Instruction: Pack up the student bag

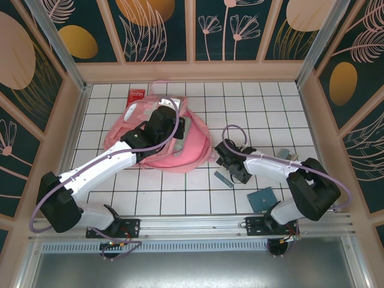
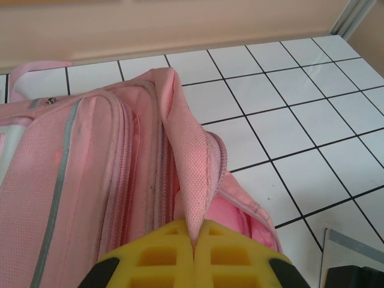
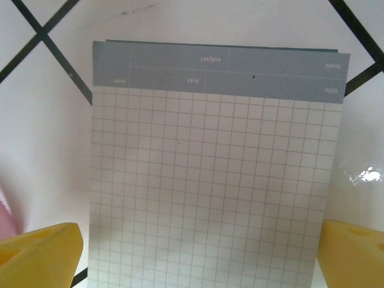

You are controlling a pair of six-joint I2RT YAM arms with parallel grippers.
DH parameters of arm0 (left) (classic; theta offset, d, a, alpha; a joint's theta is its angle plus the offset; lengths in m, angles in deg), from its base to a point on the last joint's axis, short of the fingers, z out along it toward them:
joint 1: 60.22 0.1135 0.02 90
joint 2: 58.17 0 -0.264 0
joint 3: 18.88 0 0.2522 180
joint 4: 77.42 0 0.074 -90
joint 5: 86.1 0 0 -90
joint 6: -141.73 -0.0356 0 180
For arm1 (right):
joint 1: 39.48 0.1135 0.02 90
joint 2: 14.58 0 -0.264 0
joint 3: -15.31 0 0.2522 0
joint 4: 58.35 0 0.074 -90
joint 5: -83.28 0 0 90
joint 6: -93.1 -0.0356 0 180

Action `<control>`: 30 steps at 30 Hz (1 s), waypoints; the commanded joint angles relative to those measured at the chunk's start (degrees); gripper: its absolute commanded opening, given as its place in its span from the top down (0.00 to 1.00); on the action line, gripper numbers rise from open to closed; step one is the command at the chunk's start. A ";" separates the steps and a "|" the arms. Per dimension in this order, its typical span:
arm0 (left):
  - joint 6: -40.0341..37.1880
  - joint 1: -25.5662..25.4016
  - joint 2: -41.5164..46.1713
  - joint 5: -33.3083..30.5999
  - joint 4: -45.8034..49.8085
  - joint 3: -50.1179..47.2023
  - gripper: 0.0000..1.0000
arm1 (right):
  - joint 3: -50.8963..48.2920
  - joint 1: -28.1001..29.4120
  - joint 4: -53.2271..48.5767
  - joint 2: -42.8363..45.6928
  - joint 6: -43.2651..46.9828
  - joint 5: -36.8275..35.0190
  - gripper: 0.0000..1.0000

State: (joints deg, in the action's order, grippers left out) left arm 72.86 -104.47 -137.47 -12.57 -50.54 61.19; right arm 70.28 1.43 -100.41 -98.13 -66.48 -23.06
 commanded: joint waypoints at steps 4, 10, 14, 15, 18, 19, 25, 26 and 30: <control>1.03 0.33 1.64 -0.14 -4.34 -0.03 0.97 | 0.88 -0.30 1.27 -2.61 0.31 0.84 0.01; 0.97 0.48 1.82 -0.30 -4.25 -0.06 0.97 | 2.54 -0.30 1.52 -4.81 1.10 0.95 0.01; 0.97 0.40 1.62 -0.25 -4.33 -0.10 0.97 | 2.99 -0.32 1.72 -4.68 1.07 0.91 0.01; 0.94 0.41 1.62 -0.18 -4.34 -0.04 0.97 | 3.04 -0.39 1.83 -4.75 1.19 1.02 0.01; 0.94 0.39 1.56 -0.14 -4.33 -0.03 0.96 | 3.89 -0.40 1.44 -6.09 2.01 0.92 0.01; 0.96 0.46 1.61 -0.12 -4.42 -0.12 0.97 | 4.21 -0.39 1.31 -6.72 2.40 0.87 0.01; 0.88 0.41 1.61 -0.27 -4.33 -0.08 0.97 | 7.80 0.23 -1.16 -7.52 3.87 -1.72 0.01; 0.87 0.39 1.64 -0.27 -4.34 -0.12 0.97 | 8.28 0.22 -1.17 -7.58 4.85 -1.99 0.01; 0.85 0.50 1.32 -0.08 -4.42 -0.03 0.97 | 10.72 0.40 -1.93 -10.10 9.67 -2.39 0.01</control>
State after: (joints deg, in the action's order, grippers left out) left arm 72.86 -104.45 -137.47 -12.54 -50.58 61.08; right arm 78.92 1.49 -100.89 -106.59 -61.03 -23.78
